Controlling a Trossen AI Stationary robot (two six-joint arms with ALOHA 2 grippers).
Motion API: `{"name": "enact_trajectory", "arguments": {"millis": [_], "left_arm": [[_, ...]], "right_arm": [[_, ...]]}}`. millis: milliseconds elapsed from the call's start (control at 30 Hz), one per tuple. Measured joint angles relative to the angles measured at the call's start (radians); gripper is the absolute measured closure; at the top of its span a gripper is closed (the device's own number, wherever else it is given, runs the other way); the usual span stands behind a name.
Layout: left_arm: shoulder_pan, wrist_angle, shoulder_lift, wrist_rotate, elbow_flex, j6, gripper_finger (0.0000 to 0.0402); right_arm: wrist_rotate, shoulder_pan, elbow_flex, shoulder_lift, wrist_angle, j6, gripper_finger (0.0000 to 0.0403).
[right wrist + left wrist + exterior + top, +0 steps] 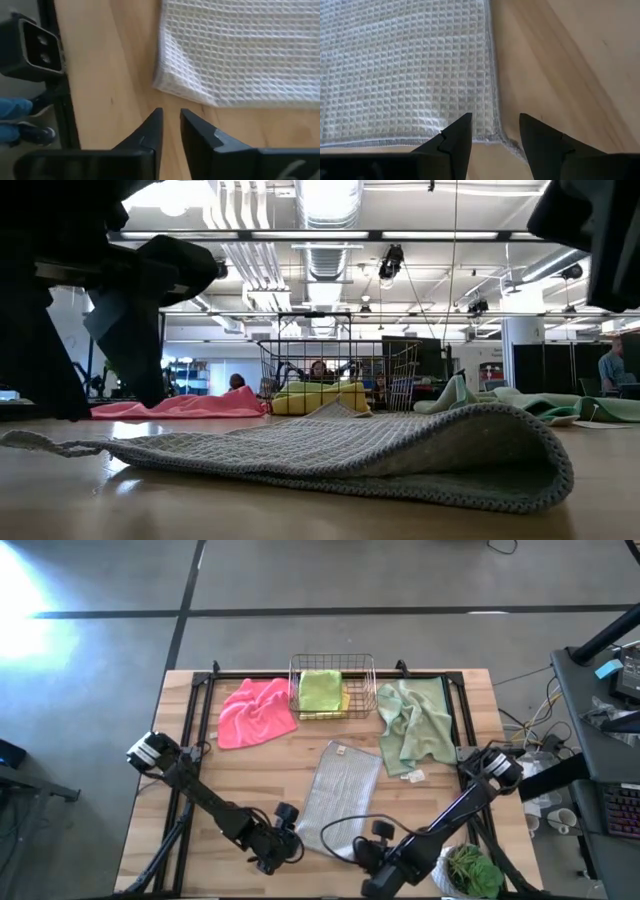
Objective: Fold microfiber towels
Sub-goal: Fold the gray towel
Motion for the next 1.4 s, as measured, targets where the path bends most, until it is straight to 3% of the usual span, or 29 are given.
{"name": "enact_trajectory", "arguments": {"millis": [267,433,767,967,1267,1400], "left_arm": [[0.001,0.002,0.001,0.001,-0.013,0.001,0.0253],[0.003,0.003,0.001,0.001,-0.027,0.001,0.0253],[0.01,0.002,0.033,0.002,-0.032,0.004,0.0253],[0.012,0.001,0.03,0.002,-0.033,0.003,0.0253],[0.016,0.001,0.026,0.001,-0.034,0.005,0.0253],[0.018,0.001,0.026,0.0,-0.034,0.005,0.0253]], "right_arm": [[0.007,-0.007,-0.06,0.002,0.211,-0.161,0.0266],[0.071,-0.016,-0.095,0.002,0.279,-0.216,0.023],[0.081,-0.082,-0.123,0.007,0.29,-0.149,0.0211],[-0.008,-0.1,-0.123,0.043,0.316,-0.139,0.0248],[-0.079,-0.102,-0.121,0.086,0.33,-0.112,0.0383],[-0.142,-0.103,-0.121,0.097,0.337,-0.075,0.0389]]}}
